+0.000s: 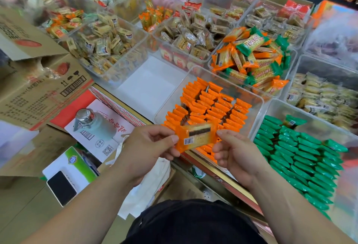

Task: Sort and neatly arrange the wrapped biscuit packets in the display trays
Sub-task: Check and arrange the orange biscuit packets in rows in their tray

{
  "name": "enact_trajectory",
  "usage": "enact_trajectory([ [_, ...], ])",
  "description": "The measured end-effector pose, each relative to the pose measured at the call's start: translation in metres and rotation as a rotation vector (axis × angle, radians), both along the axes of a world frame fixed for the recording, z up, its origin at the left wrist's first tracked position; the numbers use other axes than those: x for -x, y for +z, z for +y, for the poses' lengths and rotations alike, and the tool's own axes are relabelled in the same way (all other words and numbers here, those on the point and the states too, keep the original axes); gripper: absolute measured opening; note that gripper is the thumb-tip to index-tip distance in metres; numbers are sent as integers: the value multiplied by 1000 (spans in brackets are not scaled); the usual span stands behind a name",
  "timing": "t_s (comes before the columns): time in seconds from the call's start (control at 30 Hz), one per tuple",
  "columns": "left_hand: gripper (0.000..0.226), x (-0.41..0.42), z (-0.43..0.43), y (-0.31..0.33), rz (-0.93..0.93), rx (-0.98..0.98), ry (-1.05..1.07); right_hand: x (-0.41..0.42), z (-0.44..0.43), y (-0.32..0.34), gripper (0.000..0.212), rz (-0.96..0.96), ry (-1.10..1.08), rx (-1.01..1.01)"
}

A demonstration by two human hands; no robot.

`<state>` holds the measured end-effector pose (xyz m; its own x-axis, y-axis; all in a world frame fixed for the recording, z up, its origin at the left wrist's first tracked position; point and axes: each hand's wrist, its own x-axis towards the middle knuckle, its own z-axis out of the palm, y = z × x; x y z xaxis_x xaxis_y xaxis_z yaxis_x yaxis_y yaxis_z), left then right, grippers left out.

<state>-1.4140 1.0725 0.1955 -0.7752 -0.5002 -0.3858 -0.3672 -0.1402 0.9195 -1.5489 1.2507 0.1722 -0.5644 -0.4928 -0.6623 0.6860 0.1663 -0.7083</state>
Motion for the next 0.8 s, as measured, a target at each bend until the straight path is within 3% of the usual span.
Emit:
enact_trajectory([
  [0.1,10,8,-6,-15,-35,258,-122,10,-12,-5,38,-104,-67,31],
  [0.2,15,19,-16,-40,-47,397,-232,24,-22,-13,38,-60,-66,-28],
  [0.4,18,64,-43,-65,-114,268,-336,56,-34,-40,21,141,-75,-152],
  [0.47,16,80,-51,-71,-139,316,-307,60,-37,-47,21,208,-122,-183],
  [0.53,8,105,-64,-86,-192,563,-289,69,-38,-57,27,286,-157,-192],
  [0.6,14,125,-75,-101,-253,858,-372,73,-37,-62,32,344,-172,-169],
  [0.8,26,167,-79,-126,-520,1499,-975,74,-21,-82,24,565,-101,-253],
])
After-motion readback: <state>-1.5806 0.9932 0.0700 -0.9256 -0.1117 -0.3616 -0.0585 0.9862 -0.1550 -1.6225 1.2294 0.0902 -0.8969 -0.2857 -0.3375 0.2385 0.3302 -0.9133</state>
